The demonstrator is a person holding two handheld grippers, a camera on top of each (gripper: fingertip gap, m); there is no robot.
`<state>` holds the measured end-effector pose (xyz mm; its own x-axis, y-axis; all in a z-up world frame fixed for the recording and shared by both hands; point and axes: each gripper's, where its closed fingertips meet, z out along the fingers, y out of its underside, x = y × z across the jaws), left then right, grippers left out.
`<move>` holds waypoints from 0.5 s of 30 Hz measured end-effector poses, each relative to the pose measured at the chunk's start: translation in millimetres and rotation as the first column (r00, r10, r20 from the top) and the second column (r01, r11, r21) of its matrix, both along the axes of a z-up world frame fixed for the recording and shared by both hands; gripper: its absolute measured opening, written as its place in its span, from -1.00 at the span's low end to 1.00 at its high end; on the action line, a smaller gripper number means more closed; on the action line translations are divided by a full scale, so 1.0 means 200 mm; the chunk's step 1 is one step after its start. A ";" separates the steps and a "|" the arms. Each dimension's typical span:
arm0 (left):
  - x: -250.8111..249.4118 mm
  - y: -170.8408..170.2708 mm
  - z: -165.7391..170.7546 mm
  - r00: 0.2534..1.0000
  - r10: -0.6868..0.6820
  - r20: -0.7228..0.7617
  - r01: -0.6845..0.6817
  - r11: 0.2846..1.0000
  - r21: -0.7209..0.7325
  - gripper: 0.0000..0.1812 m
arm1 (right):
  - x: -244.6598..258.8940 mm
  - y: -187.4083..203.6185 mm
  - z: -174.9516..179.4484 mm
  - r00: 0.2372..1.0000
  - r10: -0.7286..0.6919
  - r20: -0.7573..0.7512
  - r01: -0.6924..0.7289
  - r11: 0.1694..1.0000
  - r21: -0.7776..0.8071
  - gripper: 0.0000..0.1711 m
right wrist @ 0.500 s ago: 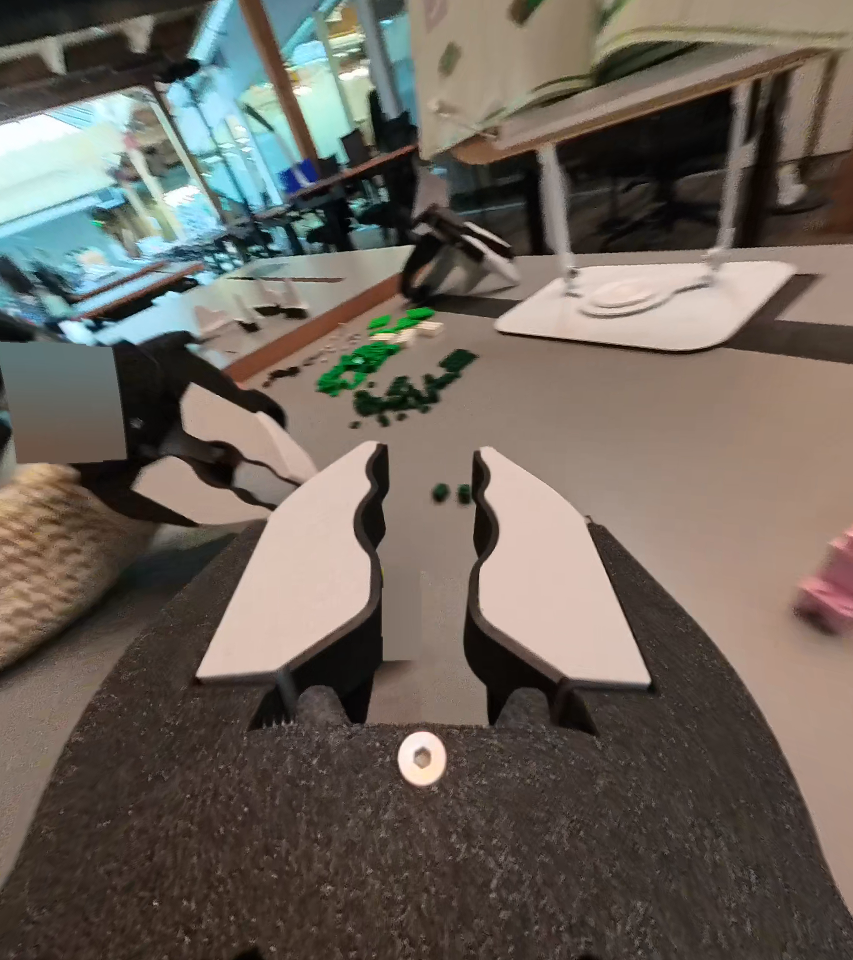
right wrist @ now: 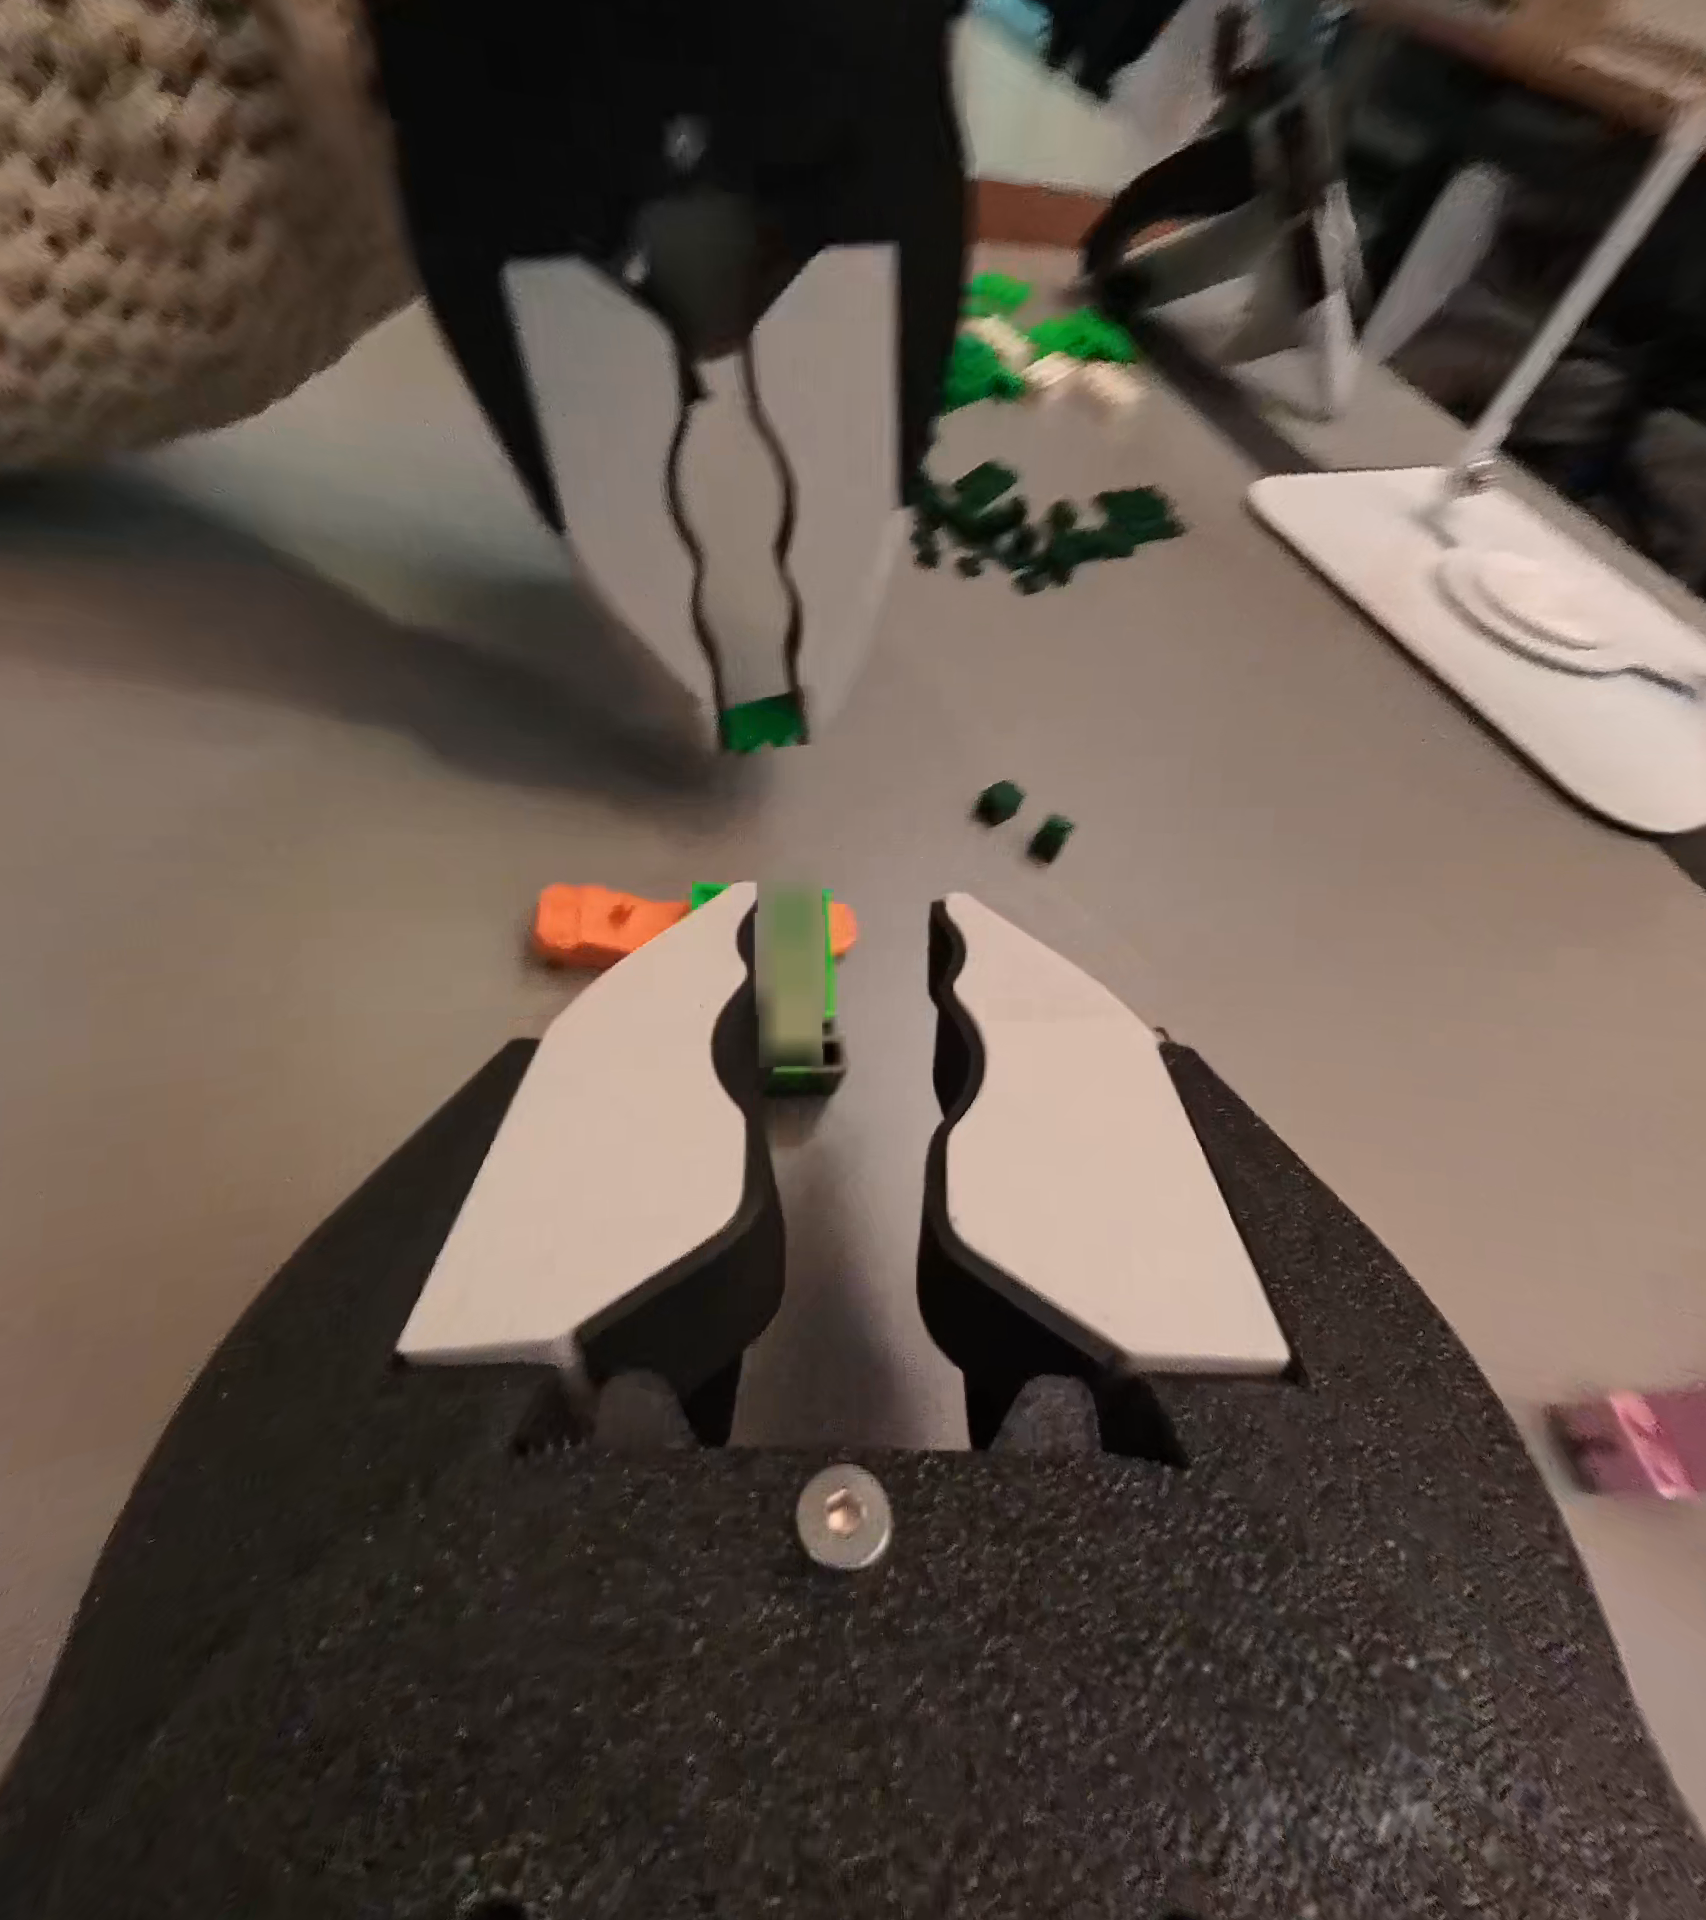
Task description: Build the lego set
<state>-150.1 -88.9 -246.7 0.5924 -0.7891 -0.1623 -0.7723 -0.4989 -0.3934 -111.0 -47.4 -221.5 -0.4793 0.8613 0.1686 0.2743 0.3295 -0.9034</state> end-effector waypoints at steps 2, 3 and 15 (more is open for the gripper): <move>0.06 0.02 0.02 0.999 -0.030 0.041 0.029 0.999 0.019 -0.82 | 0.04 -0.05 -0.04 0.996 0.067 0.059 -0.068 0.998 0.015 -0.64; 0.09 0.03 0.03 0.997 -0.049 0.052 0.048 0.999 0.018 -0.82 | 0.05 -0.07 -0.06 0.991 0.094 0.097 -0.096 0.995 0.015 -0.61; 0.12 0.08 -0.01 0.995 -0.082 -0.057 0.076 0.993 -0.093 -0.82 | 0.04 -0.04 -0.17 0.983 0.015 0.185 -0.042 0.988 0.146 -0.70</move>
